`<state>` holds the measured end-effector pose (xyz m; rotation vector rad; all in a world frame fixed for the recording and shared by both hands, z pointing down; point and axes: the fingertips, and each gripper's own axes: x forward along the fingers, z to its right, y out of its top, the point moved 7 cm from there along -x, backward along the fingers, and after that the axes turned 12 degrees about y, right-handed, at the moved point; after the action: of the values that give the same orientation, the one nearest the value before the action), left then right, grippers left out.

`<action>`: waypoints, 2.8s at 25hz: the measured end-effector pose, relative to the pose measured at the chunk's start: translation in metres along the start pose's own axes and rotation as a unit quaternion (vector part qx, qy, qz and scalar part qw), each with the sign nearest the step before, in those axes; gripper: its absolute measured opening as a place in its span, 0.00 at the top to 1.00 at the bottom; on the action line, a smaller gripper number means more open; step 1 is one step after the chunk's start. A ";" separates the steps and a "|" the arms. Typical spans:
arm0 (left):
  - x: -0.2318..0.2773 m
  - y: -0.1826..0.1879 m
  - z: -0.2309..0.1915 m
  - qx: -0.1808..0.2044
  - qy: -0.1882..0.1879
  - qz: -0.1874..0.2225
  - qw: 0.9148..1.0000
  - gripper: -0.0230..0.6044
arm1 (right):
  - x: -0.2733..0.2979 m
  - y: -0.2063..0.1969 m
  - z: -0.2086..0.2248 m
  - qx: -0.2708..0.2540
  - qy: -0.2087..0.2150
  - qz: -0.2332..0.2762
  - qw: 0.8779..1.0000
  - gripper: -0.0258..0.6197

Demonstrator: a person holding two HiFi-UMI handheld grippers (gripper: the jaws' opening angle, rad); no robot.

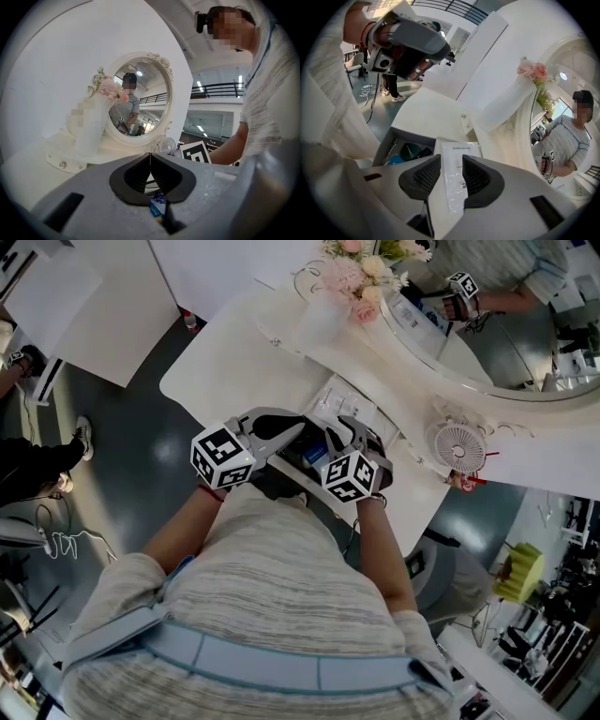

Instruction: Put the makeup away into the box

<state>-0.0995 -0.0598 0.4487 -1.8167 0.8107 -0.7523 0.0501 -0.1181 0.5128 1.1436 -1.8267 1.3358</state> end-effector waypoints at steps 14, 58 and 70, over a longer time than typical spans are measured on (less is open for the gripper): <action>0.000 -0.004 -0.008 -0.005 0.010 -0.009 1.000 0.94 | 0.032 -0.009 0.001 -0.031 0.004 -0.049 0.998 0.77; 0.001 0.000 0.003 0.005 -0.013 -0.012 1.000 0.94 | 0.003 -0.008 0.000 0.069 0.015 -0.013 0.997 0.95; 0.008 0.003 0.012 0.017 -0.045 -0.019 0.999 0.94 | -0.046 0.001 -0.045 0.068 0.032 0.028 0.997 0.95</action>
<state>-0.0858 -0.0608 0.4433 -1.8276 0.7021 -0.6997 0.0691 -0.0614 0.4878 1.1119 -1.7560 1.5314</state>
